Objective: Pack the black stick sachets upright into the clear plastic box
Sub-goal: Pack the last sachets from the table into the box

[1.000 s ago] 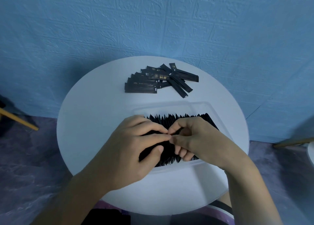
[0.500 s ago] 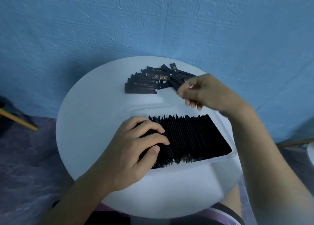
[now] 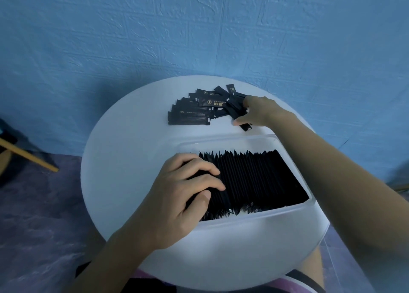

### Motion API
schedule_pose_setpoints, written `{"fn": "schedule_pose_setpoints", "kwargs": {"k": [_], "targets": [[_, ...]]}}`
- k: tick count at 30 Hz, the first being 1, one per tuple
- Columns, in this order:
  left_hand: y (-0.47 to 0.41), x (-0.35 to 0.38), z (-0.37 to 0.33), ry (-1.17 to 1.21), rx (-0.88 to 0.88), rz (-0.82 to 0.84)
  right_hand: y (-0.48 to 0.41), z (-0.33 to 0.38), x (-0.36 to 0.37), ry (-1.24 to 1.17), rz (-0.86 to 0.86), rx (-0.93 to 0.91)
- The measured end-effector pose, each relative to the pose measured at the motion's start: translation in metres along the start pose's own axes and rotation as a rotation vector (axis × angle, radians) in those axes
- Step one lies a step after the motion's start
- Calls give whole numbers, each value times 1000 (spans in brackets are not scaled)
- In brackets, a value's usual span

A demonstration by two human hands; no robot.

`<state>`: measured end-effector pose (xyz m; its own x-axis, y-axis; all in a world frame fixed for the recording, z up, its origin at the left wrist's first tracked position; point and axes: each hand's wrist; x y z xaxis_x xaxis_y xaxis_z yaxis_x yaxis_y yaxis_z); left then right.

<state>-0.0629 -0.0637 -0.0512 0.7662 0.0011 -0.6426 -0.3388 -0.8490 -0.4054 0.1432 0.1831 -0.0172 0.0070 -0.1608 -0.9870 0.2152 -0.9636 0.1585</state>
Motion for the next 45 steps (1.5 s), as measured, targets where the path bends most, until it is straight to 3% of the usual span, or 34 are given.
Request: {"fn": "schedule_pose_setpoints", "kwargs": {"k": [9,13,18,23,28,33,45], "targets": [[0,2,1,13,9,-17,4,-1,-4,73,58,-56],[0,1,1,8,11,-15,5,-4,-6,70,9,-83],[0,2,1,8,10,-17,23,-4,-17,-64,-98,-103],[-1,2,2,8,4,-15,72,8,-42,-349,-251,-191],[0,4,2,36,-1,-47,132,16,-30,-531,-180,-258],[-5,6,3,43,7,-54,178,22,8,-550,-26,-143],[-13,6,4,30,34,-58,191,30,15,-773,119,-122]]}}
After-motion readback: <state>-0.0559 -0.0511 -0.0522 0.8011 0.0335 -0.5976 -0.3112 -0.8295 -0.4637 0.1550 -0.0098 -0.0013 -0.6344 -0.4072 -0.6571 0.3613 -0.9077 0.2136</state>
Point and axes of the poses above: each hand's wrist, its own y-axis away from the middle knuckle, its own x-axis out of the palm, z = x × y, and after that the axes turned 10 degrees about y, right-handed
